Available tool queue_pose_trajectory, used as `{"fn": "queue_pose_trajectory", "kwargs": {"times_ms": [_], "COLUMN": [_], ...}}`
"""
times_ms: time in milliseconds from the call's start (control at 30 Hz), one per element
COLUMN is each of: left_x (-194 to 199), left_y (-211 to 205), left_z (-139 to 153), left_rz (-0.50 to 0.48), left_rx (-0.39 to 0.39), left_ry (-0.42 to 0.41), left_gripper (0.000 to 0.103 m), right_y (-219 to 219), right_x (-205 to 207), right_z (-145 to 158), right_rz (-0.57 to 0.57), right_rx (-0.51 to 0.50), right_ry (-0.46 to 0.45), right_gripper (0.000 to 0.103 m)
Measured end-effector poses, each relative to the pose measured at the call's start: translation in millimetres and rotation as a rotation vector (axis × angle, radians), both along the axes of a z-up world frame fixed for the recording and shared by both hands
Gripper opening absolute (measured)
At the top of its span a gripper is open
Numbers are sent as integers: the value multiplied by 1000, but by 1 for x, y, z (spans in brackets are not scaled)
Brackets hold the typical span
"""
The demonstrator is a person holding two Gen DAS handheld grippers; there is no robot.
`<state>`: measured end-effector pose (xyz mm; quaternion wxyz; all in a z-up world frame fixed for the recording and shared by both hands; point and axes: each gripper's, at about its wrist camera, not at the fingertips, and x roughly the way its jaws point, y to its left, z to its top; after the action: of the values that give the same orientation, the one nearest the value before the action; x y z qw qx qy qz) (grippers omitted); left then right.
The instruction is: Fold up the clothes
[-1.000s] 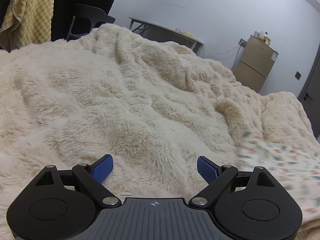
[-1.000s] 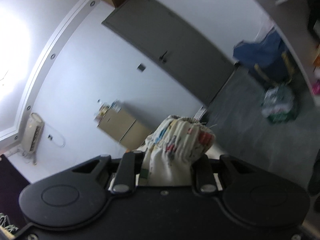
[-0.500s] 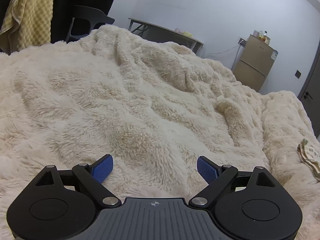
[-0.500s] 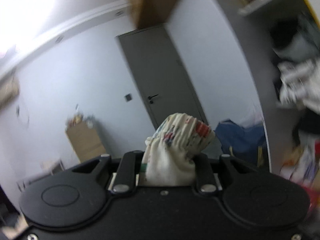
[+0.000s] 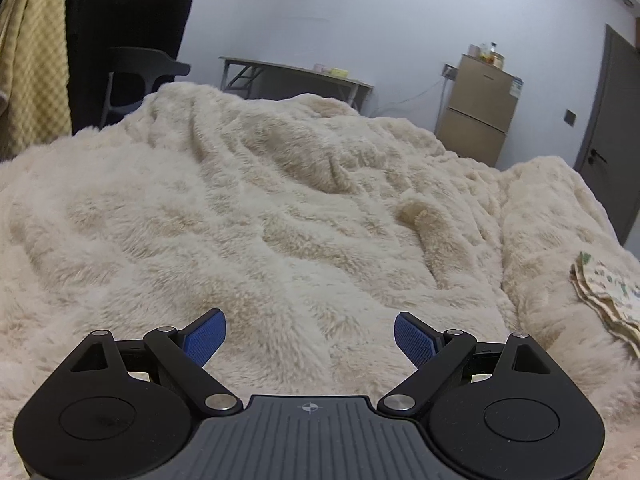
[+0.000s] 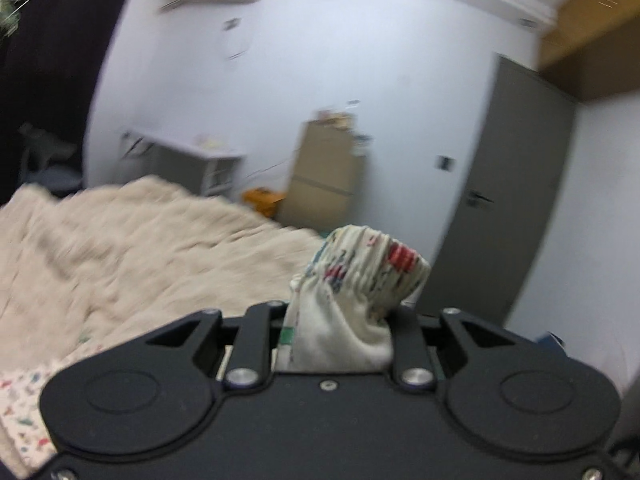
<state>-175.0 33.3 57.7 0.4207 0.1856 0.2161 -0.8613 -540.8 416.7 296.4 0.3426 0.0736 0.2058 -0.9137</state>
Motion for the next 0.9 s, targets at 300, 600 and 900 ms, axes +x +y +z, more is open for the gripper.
{"fn": "queue_pose_trajectory", "kwargs": {"times_ms": [300, 600, 900], "left_x": [-16, -32, -56], "left_y": [20, 49, 72], "left_z": [19, 52, 107], "left_rz": [-49, -122, -416], "left_rx": [-60, -138, -29], "left_ry": [-23, -40, 124], "left_gripper": [89, 89, 90], "right_y": [-149, -92, 51], "right_x": [144, 178, 137], "right_z": [-123, -131, -115], "right_rz": [285, 528, 439], "right_rx": [440, 446, 215], "right_ry": [49, -79, -216], "right_gripper": [41, 71, 78]}}
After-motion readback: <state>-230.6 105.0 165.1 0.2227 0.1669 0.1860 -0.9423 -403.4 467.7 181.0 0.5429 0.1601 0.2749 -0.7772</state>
